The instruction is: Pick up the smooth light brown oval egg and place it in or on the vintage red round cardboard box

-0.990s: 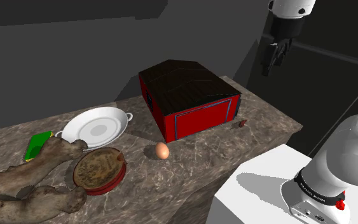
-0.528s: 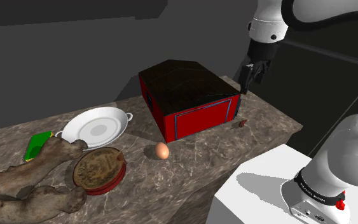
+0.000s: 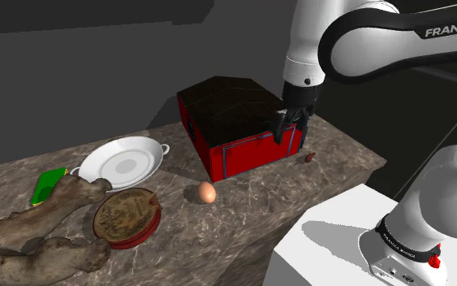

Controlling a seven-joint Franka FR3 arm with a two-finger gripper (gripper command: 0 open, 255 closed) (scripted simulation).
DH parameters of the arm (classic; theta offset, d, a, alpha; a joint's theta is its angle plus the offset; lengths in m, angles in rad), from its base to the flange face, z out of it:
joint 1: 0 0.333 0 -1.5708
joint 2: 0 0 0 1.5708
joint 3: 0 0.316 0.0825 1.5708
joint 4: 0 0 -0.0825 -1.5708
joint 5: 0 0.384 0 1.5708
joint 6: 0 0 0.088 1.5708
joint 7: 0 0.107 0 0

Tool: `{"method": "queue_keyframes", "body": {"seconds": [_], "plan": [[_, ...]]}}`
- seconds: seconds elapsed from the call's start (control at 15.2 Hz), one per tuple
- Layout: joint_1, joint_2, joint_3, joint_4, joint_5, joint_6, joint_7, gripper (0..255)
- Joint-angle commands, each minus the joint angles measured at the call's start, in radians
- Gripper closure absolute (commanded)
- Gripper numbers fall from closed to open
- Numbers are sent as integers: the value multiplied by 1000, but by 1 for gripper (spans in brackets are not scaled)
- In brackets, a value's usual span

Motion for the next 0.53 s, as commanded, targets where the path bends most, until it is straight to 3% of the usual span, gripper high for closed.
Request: {"method": "queue_keyframes", "body": {"seconds": [0.0,0.46], "plan": [[7,49,36,7,20,53,46,0],[12,254,162,56,40,246,202,0]]}}
